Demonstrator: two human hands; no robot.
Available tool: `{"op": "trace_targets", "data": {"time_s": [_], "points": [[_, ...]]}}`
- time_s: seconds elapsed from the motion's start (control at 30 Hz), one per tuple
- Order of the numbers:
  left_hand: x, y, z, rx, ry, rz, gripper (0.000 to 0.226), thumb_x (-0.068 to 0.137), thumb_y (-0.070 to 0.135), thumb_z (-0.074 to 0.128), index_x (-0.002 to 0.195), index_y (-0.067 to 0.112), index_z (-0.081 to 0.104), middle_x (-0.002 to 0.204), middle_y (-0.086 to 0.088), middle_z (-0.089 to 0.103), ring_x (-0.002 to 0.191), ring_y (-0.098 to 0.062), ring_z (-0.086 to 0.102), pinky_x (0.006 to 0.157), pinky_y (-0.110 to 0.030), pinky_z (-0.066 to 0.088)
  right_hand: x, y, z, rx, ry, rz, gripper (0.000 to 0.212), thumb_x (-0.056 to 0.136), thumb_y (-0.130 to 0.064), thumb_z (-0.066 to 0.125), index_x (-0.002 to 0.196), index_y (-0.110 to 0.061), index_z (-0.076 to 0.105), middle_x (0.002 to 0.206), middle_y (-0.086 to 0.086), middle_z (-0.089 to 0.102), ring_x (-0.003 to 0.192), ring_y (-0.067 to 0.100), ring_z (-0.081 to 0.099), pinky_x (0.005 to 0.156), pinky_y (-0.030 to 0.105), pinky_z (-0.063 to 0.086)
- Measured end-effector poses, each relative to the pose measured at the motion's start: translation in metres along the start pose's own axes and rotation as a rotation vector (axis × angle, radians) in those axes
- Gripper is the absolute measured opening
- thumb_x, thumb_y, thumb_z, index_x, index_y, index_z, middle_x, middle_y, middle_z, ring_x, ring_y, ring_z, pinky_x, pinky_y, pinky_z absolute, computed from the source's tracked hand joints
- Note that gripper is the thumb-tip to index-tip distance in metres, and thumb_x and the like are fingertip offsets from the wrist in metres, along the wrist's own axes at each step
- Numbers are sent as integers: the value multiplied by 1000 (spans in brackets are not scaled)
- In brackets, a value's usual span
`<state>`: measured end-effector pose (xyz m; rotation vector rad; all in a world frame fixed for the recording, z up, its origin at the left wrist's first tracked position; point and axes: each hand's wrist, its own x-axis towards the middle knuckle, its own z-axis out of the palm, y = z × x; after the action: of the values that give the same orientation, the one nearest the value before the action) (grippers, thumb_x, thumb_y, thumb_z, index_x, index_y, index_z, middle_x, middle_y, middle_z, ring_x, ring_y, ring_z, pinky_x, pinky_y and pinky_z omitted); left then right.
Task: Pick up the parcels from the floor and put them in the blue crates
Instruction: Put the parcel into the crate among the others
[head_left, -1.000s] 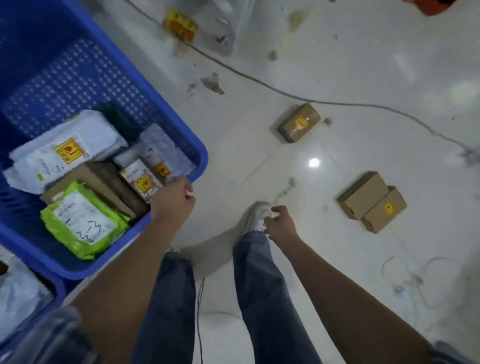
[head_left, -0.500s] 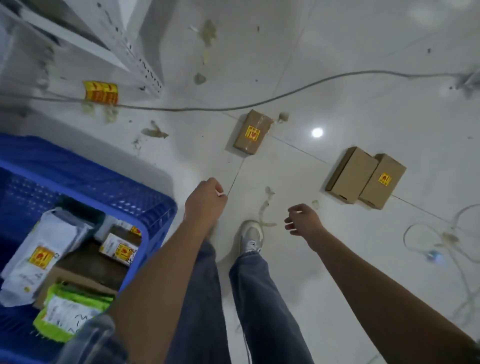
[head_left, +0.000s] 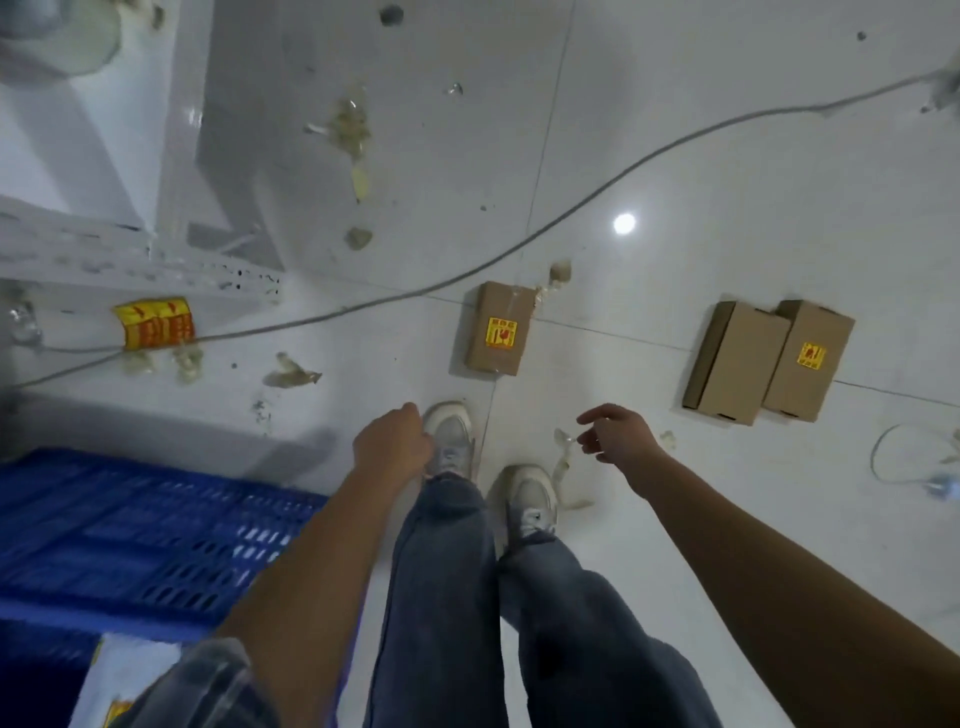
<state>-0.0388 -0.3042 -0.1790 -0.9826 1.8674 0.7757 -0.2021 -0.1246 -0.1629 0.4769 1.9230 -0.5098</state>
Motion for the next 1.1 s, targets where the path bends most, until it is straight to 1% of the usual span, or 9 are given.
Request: {"op": "trace_targets", "data": {"time_s": [0.13,0.27,0.33,0.43,0.5,0.67,0.87,1.0,1.1], "points": [[58,13,-1,-11,-43,10,34,96,25,42,125,9,49,125,-10,57,111,-26,55,82,-29,39,53,-23,15,29,-13,-6,33,87,8,33,98,-5,62,79,13,59,65,18,52,57,23,39],[126,33,20,-216,-84,0,50,92,29,50,138,14,39,129,-12,56,115,-29,55,95,-36,44,118,-38,35,44,-49,-37,35,92,0,36,119,-5,58,99,13,57,85,23,52,61,24,42],[158,45,33,-342,-81,-17,58,90,33,54,141,13,34,134,-13,52,120,-30,52,100,-40,43,147,-40,48,32,-61,-49,39,91,-3,38,127,-6,53,105,12,55,89,24,52,70,29,45],[193,56,49,-557,-70,-42,72,87,35,61,146,13,28,146,-11,41,130,-29,45,107,-44,39,179,-37,68,9,-103,-30,49,90,-8,43,140,-10,41,126,14,53,112,28,53,92,36,46],[209,61,56,-665,-68,-42,68,85,32,65,142,14,35,141,-9,48,123,-25,51,102,-40,43,189,-36,78,29,-156,-12,53,92,-11,45,144,-13,33,135,16,48,121,32,50,96,39,46],[211,65,63,-697,-114,-32,49,83,35,67,125,15,53,111,1,60,105,-21,59,96,-37,47,184,-37,86,55,-224,-49,52,91,-18,54,140,-18,36,121,15,55,112,30,54,99,43,45],[159,66,51,-742,-208,-76,21,87,21,58,106,19,49,99,0,56,89,-17,56,75,-29,46,141,-44,67,-64,-193,-115,63,77,-21,75,125,-5,38,109,10,52,94,21,52,61,21,43],[104,68,27,-767,-258,-107,22,89,20,52,111,14,51,96,-2,58,80,-15,58,67,-28,48,93,-48,52,-92,-112,-192,81,69,-26,82,131,-7,33,111,9,51,97,20,54,82,30,49],[60,78,2,-838,-133,-140,51,90,29,55,136,12,41,126,-9,55,109,-25,57,91,-37,50,43,-47,42,-195,20,-333,85,66,-32,82,135,-9,37,118,6,46,104,20,55,92,33,50]]}}
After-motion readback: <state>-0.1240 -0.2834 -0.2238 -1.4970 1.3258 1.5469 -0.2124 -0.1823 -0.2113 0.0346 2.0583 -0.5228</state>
